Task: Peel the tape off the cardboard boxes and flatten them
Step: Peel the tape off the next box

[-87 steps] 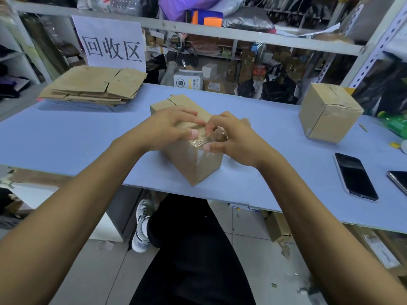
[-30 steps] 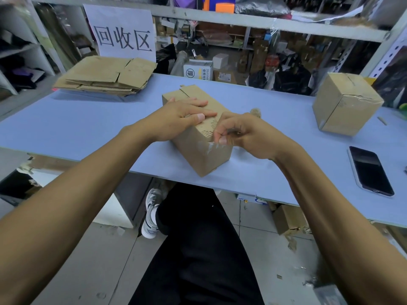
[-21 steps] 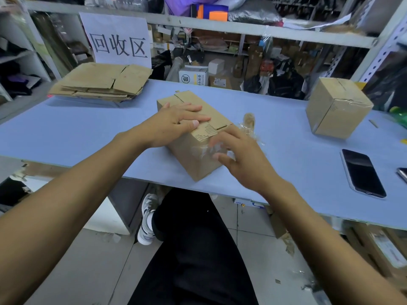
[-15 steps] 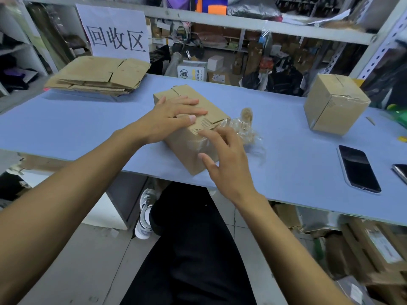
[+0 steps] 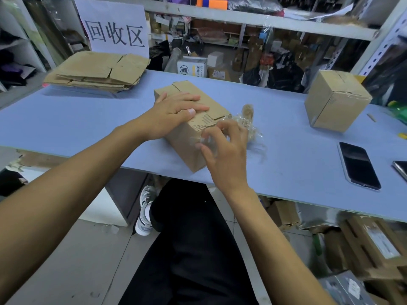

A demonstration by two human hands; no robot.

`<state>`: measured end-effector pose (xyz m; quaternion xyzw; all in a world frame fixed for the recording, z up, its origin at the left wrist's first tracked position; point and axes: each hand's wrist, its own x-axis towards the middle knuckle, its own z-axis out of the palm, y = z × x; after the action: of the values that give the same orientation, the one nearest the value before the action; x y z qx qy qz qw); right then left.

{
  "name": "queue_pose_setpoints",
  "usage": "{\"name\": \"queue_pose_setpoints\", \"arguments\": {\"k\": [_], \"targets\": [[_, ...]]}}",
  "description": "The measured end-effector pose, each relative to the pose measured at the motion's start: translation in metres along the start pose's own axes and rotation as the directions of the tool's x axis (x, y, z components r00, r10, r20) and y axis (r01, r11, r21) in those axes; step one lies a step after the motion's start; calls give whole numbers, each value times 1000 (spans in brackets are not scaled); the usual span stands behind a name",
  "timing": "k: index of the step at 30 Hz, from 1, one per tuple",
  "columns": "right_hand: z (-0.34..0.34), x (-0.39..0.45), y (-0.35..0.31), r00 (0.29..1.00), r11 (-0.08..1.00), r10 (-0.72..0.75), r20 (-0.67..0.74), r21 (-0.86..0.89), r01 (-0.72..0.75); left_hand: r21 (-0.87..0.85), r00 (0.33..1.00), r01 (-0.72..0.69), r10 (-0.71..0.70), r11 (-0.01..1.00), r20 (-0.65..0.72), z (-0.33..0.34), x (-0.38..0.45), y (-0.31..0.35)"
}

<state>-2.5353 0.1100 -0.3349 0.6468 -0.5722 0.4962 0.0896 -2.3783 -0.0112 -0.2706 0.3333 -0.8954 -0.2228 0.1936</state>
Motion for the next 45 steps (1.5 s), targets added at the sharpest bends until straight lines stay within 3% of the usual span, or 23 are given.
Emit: {"name": "queue_pose_setpoints", "arguments": {"k": [3,7,12,15,17,21,30,38,45], "targets": [[-1,8,2,997,999,0,79,33,-3,3,1000,-1,1,1000,13,-1,-1,-1],[-9,14,15,983,991,-128,135,65,120,5,1000,-7,7,1000,24,-2,-1,-1],[-16,15,28,952,955,-293,94,72,287,14,1000,-1,0,1000,17,-4,-1,1],[-18,11,27,951,957,-287,116,66,281,21,1000,5,-6,1000,7,-3,1,3],[-13,7,17,971,980,-198,135,13,198,13,1000,12,-12,1000,-9,-2,2,4],[0,4,3,995,996,-85,59,-33,87,-3,999,23,-23,1000,-48,0,2,5],[1,5,19,967,966,-255,-27,27,256,-6,998,32,-32,999,-45,-2,-3,7],[-2,8,35,949,950,-311,46,47,309,-25,998,31,-32,999,-49,-1,0,7],[-8,15,46,894,899,-437,101,57,434,-26,998,37,-38,999,-40,-2,0,7]]}}
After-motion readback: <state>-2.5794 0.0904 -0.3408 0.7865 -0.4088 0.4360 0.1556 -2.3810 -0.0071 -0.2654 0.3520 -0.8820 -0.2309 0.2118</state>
